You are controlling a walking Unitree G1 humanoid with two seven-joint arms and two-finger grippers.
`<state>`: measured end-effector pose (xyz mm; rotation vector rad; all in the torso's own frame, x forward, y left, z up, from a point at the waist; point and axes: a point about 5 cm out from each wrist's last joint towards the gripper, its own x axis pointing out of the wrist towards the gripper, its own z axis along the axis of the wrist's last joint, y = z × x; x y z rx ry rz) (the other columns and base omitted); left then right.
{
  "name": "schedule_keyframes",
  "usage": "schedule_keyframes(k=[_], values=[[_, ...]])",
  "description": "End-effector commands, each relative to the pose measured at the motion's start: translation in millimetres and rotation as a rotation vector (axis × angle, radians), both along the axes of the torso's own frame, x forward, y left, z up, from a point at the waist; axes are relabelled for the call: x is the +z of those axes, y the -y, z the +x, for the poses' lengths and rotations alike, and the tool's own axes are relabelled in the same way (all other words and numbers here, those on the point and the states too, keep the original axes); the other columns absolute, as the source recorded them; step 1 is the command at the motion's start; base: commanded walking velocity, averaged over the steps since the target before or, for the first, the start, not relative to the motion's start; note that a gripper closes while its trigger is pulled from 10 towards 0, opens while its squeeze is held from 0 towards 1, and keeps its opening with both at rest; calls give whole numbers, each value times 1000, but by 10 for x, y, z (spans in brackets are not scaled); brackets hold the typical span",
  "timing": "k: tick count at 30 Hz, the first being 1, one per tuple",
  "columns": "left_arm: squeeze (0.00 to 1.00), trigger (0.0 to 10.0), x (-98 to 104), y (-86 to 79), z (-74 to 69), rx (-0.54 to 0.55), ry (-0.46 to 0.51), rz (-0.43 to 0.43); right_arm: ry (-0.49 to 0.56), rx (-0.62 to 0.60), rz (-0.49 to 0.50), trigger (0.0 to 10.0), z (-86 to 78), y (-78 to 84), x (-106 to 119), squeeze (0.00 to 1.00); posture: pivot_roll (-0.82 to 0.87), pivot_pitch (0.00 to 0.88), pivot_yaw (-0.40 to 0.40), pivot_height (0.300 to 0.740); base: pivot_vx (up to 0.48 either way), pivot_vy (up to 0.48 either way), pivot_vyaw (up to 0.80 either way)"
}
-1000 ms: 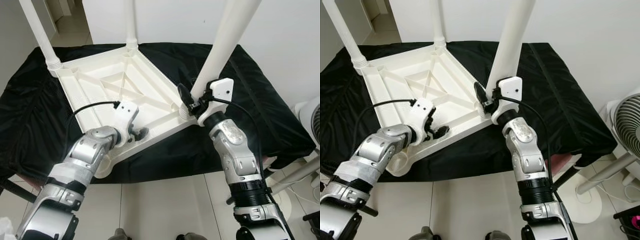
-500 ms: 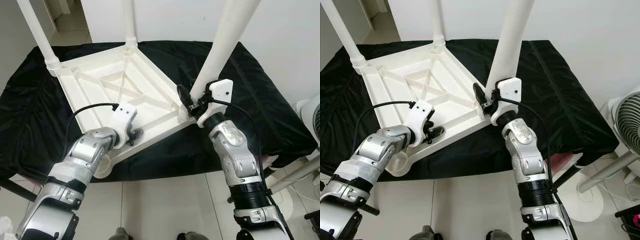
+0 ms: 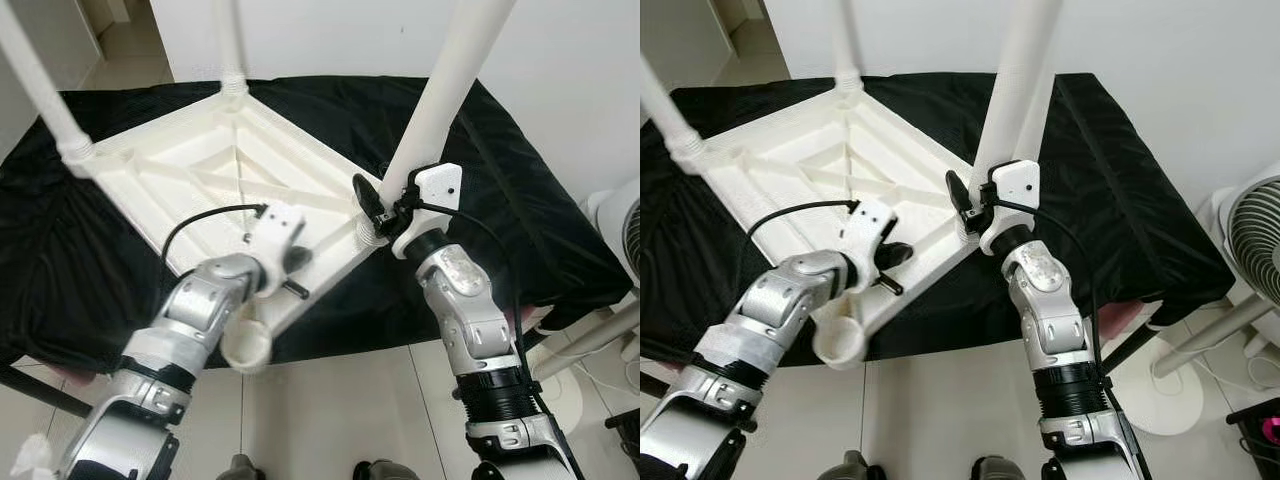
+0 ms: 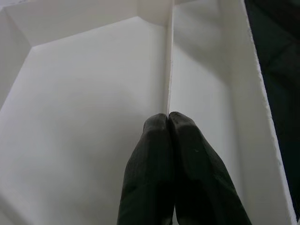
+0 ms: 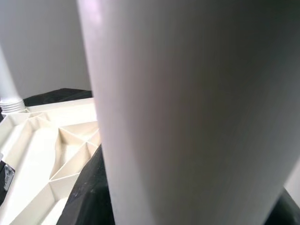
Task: Building children table
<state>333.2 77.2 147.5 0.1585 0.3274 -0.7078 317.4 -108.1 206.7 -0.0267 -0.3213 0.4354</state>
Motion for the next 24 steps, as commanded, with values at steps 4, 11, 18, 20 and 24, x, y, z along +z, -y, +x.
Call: schedule_keyframes(k=[4, 11, 18, 20, 24], values=[[0, 10000, 46, 120, 81, 33, 63, 18, 6, 12, 4, 10000, -34, -34, 28, 0, -92, 69, 44, 740, 0, 0, 0], [1000, 10000, 189, 134, 86, 2, 89, -97, 1, 13, 5, 10000, -60, -45, 13, 0, -96, 80, 54, 740, 0, 0, 0], [1000, 10000, 415, -10, -26, -103, 141, -168, -9, -1, 11, 10000, -90, -18, -18, 0, -79, 81, 62, 740, 0, 0, 0], [0, 10000, 453, -62, -26, -104, 167, -171, -9, -2, 11, 10000, -95, -14, -21, 0, -79, 81, 62, 740, 0, 0, 0], [0, 10000, 545, -226, -43, -122, 247, -143, -12, -8, 6, 10000, -101, 5, -34, 0, -66, 79, 65, 740, 0, 0, 0]])
